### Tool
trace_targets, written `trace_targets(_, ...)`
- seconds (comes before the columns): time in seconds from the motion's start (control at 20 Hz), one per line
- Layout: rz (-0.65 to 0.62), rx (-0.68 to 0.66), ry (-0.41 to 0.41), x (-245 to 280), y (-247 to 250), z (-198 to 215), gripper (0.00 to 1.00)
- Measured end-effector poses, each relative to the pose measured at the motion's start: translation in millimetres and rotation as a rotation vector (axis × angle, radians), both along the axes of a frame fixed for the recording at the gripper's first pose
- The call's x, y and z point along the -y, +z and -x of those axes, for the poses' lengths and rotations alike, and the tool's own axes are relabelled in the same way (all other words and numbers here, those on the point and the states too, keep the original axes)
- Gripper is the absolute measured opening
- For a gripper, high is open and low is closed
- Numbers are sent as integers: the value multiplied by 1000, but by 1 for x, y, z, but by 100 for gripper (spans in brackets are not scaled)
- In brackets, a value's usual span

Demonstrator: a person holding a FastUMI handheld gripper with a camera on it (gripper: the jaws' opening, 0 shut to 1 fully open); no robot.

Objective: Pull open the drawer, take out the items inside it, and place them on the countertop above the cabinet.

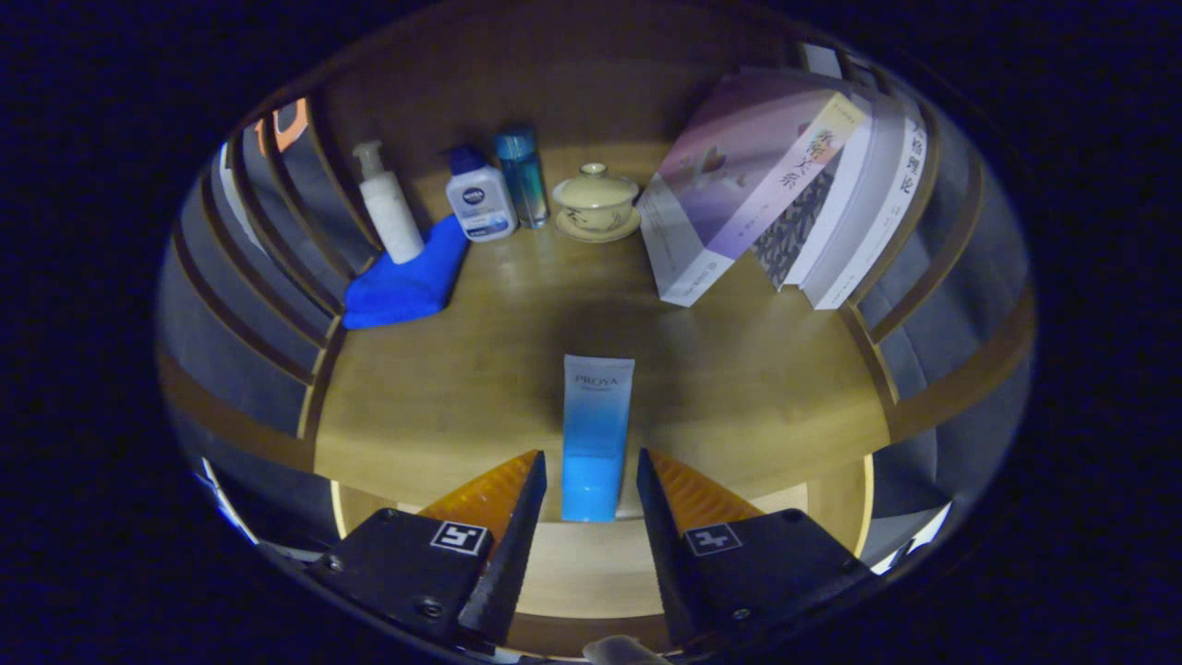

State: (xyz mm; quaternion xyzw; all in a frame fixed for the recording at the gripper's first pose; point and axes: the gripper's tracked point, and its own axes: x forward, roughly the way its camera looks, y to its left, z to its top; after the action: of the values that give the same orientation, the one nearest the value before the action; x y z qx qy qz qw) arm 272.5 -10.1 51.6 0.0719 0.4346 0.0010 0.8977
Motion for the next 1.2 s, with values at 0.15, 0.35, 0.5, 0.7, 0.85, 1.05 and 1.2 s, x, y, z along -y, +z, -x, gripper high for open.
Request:
trace_targets(0.15,-36,116,16,-1,23,21,62)
trace_targets(0.35,6,331,46,-7,66,57,77)
trace_targets(0.5,25,510,66,-13,90,89,76)
trace_targets(0.7,35,718,78,-15,106,141,88)
trace_targets(0.85,85,874,59,-7,107,185,99)
trace_targets(1.05,112,1025,43,-2,100,238,100)
trace_targets(1.2,88,1085,56,-8,86,264,100)
